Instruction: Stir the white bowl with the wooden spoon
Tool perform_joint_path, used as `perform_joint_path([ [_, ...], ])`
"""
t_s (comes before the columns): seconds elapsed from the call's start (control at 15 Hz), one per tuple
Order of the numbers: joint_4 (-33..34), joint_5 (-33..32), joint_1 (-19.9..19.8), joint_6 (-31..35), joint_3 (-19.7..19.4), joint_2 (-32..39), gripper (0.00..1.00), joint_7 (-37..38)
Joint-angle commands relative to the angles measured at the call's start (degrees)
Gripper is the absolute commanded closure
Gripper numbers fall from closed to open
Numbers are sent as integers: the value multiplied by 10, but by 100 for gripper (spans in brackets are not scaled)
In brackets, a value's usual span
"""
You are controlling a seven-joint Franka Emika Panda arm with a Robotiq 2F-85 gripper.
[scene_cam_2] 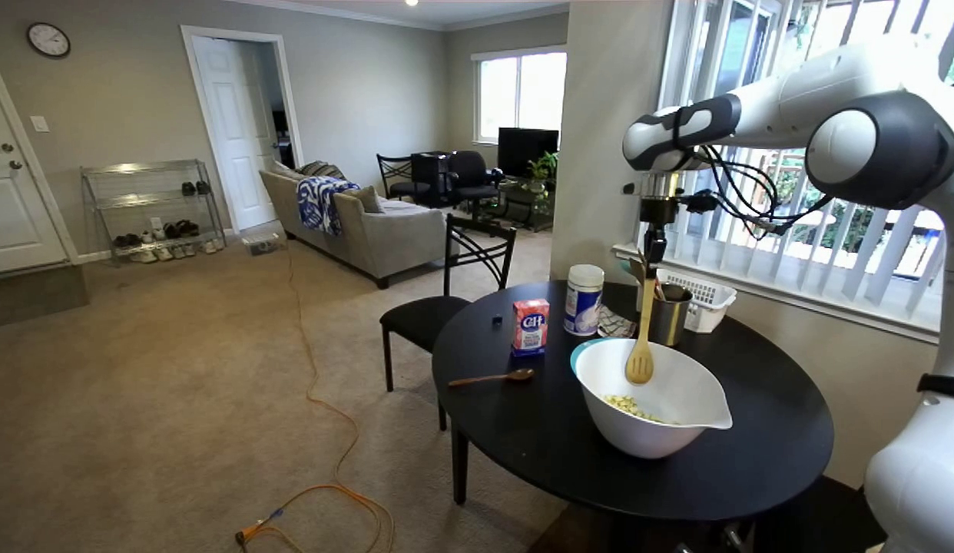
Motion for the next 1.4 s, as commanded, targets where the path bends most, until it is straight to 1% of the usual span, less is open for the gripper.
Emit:
perform_joint_path([
  [0.0, 2, 2, 4, -2, -5, 0, 88, -1],
  [0.2, 2, 2, 4, -2, -5, 0, 88, -1],
  [0.27, -10, -2, 4, 3, -7, -4, 95, -1],
  [0.33, -35, 10, -1, 9, -7, -18, 95, -5],
  [0.53, -110, 4, -9, 31, -22, -51, 95, 5],
  [0.8, -196, 25, -18, 86, -46, -105, 95, 23],
  [1.07, -254, 50, -11, 127, -55, -159, 95, 30],
  [1.33, -284, 66, 3, 140, -54, -199, 95, 18],
])
